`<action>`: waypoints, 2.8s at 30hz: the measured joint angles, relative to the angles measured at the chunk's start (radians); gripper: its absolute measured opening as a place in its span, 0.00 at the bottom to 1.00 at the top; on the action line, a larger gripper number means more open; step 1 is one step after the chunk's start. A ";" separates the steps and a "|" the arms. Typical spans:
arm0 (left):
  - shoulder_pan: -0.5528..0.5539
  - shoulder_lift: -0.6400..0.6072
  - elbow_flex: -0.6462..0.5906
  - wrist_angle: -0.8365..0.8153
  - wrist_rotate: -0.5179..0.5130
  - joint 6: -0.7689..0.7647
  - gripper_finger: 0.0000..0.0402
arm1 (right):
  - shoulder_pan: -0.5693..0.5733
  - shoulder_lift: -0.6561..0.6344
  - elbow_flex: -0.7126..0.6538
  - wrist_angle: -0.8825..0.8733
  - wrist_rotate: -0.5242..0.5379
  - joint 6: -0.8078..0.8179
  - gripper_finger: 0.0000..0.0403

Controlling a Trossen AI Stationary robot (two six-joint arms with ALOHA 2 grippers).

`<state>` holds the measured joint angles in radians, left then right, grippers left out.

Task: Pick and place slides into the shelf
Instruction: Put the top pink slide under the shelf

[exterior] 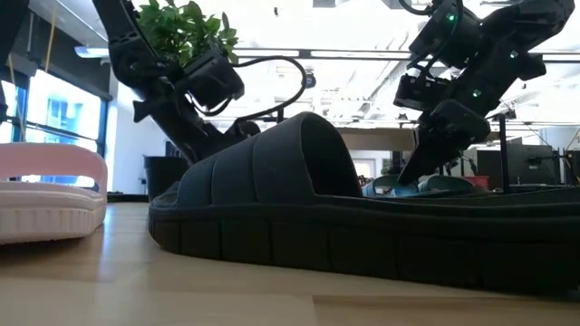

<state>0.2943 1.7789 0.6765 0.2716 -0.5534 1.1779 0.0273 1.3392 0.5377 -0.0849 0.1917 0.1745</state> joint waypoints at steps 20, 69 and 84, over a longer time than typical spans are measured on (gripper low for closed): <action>-0.077 -0.023 -0.002 -0.053 -0.276 -0.090 0.03 | 0.000 0.000 0.000 0.000 0.010 0.008 0.00; -0.800 -0.168 0.214 -1.289 -0.398 -1.413 0.02 | 0.000 0.000 0.000 0.058 -0.001 -0.036 0.00; -1.064 -0.168 0.509 -1.611 -0.351 -1.467 0.02 | -0.069 0.000 0.000 0.198 -0.399 0.302 0.01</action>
<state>-0.7694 1.6104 1.1859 -1.3398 -0.9047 -0.2887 -0.0421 1.3396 0.5373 0.1129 -0.2069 0.4764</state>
